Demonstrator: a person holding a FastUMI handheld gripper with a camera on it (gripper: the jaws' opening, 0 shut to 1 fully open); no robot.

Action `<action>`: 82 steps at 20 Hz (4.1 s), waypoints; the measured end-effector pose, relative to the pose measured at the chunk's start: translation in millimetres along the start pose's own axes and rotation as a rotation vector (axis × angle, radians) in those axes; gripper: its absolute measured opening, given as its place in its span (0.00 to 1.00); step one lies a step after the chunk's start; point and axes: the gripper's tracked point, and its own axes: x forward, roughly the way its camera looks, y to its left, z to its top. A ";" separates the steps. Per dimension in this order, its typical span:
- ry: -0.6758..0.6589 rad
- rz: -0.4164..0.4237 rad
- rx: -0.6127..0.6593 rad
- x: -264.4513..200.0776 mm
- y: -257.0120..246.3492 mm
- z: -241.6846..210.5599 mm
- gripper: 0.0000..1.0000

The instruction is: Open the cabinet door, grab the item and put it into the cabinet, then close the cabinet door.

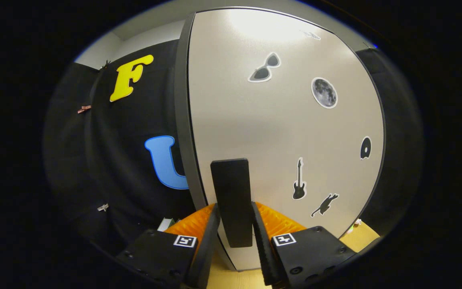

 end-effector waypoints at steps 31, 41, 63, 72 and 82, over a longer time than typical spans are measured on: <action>0.010 0.215 -0.069 -128.8 -46.0 1.4 0.27; 0.016 0.219 -0.057 -170.5 -100.3 3.1 0.26; -0.013 -0.011 -0.057 -218.5 -239.4 19.2 0.19; -0.040 -0.142 -0.093 -232.1 -309.4 23.9 0.13; -0.104 -0.194 -0.137 -253.3 -331.0 31.6 0.12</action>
